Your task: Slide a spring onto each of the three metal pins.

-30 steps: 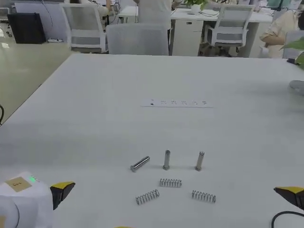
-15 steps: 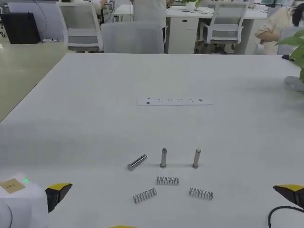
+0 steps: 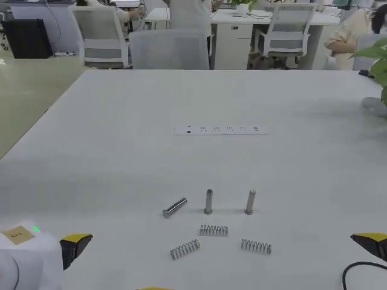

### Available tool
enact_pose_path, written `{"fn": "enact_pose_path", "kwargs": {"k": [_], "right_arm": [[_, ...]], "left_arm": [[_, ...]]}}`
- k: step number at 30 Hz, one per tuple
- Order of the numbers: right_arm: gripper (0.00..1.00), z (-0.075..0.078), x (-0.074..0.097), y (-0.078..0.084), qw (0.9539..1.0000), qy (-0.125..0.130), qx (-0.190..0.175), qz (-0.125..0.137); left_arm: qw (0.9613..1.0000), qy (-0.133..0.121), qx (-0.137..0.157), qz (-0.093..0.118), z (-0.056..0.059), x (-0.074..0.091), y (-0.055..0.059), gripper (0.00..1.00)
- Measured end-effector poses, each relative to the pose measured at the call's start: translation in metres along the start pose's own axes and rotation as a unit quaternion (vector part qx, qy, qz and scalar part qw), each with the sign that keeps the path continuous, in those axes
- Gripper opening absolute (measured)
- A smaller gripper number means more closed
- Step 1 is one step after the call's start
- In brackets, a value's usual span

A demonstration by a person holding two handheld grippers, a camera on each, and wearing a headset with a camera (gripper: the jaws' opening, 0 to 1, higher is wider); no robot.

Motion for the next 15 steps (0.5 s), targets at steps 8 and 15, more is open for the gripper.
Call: {"fn": "enact_pose_path", "kwargs": {"k": [8,15], "right_arm": [[1.00,0.0000,-0.0024,0.0004,1.0000,-0.004,0.003,-0.002],[1.00,0.0012,-0.0047,0.0003,0.9999,-0.011,0.010,-0.006]], "left_arm": [[0.9999,0.007,-0.008,-0.012,0.0033,-0.0012,0.0017,0.97],[0.9995,0.016,-0.015,-0.021,0.0023,-0.0022,-0.0005,0.97]]}}
Point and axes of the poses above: the centre of the closed fingertips' face, and the gripper's own axes: x roughly backward along the fingers, z roughly to its right, y roughly out of its underside, the point moved 4 cm from there along x, roughly backward along the fingers, and after that the axes turned 6 degrees about y, right-handed, at the moved point
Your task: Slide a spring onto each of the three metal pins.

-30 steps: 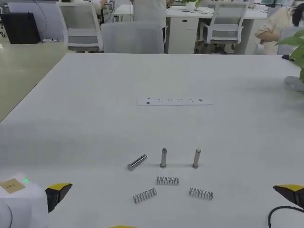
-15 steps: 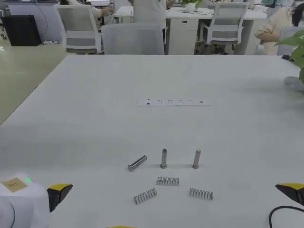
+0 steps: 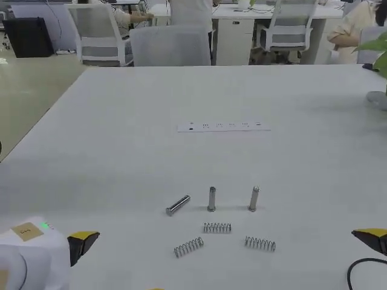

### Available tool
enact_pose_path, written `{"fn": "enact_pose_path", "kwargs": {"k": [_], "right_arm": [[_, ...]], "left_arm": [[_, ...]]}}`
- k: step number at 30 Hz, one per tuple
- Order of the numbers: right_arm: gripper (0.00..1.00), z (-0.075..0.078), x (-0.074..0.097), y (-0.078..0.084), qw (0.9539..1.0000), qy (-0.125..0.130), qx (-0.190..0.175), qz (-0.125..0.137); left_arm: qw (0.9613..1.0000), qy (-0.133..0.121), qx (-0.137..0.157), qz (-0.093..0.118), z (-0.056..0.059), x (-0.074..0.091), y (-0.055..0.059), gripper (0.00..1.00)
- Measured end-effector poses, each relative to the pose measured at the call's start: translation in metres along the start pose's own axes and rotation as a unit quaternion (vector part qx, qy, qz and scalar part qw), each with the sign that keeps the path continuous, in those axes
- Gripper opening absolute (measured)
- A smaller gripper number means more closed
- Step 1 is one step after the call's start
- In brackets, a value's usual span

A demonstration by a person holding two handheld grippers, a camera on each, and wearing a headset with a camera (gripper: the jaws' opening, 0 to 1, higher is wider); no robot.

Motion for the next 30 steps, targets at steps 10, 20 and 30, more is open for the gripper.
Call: {"fn": "enact_pose_path", "kwargs": {"k": [10,20,30], "right_arm": [[1.00,0.004,-0.007,0.000,0.9996,-0.006,0.025,-0.012],[1.00,0.008,-0.016,-0.003,0.9992,-0.008,0.034,-0.017],[1.00,0.012,-0.018,-0.003,0.9989,-0.012,0.040,-0.024]], "left_arm": [[0.9991,0.031,-0.027,-0.008,-0.009,-0.003,-0.001,0.97],[0.9981,0.041,-0.041,-0.022,-0.020,-0.010,-0.007,0.96],[0.9965,0.051,-0.055,-0.037,-0.029,-0.022,-0.013,0.94]]}}
Point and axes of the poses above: the centre of the closed fingertips' face, and the gripper's own axes: x roughly backward along the fingers, z roughly to its right, y roughly out of its underside, the point moved 4 cm from there along x, roughly backward along the fingers, and after that the axes turned 6 degrees about y, right-handed, at the moved point
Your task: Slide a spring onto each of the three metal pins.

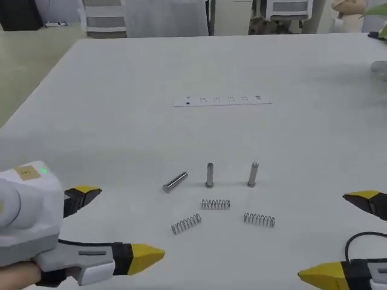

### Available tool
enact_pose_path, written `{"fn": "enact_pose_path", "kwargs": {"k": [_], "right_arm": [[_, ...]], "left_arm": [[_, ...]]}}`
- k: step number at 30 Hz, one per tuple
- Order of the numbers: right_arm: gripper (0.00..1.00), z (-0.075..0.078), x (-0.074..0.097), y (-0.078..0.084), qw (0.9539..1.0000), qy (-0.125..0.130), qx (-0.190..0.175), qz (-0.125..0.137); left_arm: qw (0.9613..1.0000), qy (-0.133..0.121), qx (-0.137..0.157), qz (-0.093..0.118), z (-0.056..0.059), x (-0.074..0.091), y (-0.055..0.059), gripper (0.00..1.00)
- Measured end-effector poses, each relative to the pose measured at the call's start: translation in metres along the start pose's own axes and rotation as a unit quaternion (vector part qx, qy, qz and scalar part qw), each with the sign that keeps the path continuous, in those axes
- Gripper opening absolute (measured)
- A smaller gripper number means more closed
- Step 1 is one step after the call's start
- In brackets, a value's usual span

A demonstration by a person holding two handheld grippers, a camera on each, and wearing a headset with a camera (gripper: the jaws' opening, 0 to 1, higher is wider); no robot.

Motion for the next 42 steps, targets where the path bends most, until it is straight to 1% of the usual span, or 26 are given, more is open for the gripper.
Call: {"fn": "enact_pose_path", "kwargs": {"k": [2,4,8,10,18,19,22,24,33,37,42], "right_arm": [[1.00,0.001,0.000,0.000,1.0000,-0.001,0.005,-0.003],[1.00,0.001,-0.001,0.000,1.0000,-0.003,0.007,-0.004],[1.00,0.002,-0.001,0.000,1.0000,-0.003,0.008,-0.004],[1.00,0.002,-0.001,0.000,1.0000,-0.004,0.006,-0.003],[1.00,0.002,-0.001,0.004,1.0000,-0.004,0.004,-0.006],[1.00,0.002,-0.001,0.004,1.0000,-0.004,0.004,-0.006],[1.00,0.002,-0.001,0.005,1.0000,-0.005,0.003,-0.007],[1.00,0.003,-0.002,0.006,1.0000,-0.004,0.002,-0.007],[1.00,0.003,-0.004,0.012,0.9999,-0.006,-0.009,-0.009],[0.99,0.004,-0.005,0.011,0.9999,-0.005,-0.016,-0.004],[0.99,0.005,-0.007,0.012,0.9998,-0.009,-0.019,-0.004]], "left_arm": [[1.0000,0.005,0.002,-0.002,-0.003,-0.002,-0.001,0.94],[0.9999,0.008,-0.004,-0.010,-0.006,-0.003,-0.002,0.94],[0.9997,0.014,-0.008,-0.018,-0.012,-0.006,-0.005,0.93],[0.9993,0.019,-0.016,-0.027,-0.013,-0.008,-0.006,0.93],[0.9980,0.035,-0.031,-0.043,-0.020,-0.020,-0.013,0.93],[0.9975,0.038,-0.034,-0.048,-0.021,-0.022,-0.014,0.93],[0.9971,0.041,-0.039,-0.052,-0.024,-0.026,-0.016,0.92],[0.9966,0.046,-0.041,-0.055,-0.025,-0.029,-0.018,0.92],[0.9943,0.061,-0.053,-0.070,-0.031,-0.049,-0.027,0.91],[0.9931,0.068,-0.059,-0.075,-0.034,-0.058,-0.032,0.91],[0.9918,0.075,-0.064,-0.081,-0.037,-0.069,-0.037,0.90]]}}
Point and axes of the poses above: the centre of the closed fingertips' face, and the gripper's own axes: x roughly backward along the fingers, z roughly to its right, y roughly out of its underside, the point moved 4 cm from there along x, roughly backward along the fingers, and after that the axes turned 6 degrees about y, right-handed, at the moved point
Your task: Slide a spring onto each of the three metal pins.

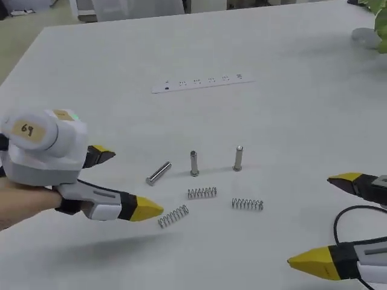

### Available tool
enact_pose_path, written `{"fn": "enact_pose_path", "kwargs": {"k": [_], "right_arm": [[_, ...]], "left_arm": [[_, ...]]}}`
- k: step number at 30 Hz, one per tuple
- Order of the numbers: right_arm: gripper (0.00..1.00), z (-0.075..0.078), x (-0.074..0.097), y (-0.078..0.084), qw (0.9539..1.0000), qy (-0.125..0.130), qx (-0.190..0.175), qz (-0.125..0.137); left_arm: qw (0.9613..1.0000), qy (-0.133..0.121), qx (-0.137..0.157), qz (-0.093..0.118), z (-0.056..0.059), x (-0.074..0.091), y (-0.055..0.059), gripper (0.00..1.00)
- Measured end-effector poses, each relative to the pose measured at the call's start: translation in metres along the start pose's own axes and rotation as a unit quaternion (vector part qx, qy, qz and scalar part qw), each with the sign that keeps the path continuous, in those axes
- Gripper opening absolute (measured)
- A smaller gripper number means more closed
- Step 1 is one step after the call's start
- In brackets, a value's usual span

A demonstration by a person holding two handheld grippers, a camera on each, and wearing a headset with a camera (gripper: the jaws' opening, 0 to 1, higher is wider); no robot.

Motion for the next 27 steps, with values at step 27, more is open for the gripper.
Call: {"fn": "enact_pose_path", "kwargs": {"k": [27], "right_arm": [[0.98,0.001,-0.007,0.009,0.9998,-0.008,-0.015,-0.002]], "left_arm": [[0.9982,0.007,0.003,-0.059,-0.023,-0.035,-0.003,0.77]]}}
Point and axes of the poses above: the centre of the closed fingertips' face, and the gripper's own axes: x roughly backward along the fingers, z roughly to its right, y roughly out of its underside, the point moved 4 cm from there along x, roughly backward along the fingers, and after that the axes turned 6 degrees about y, right-handed, at the moved point
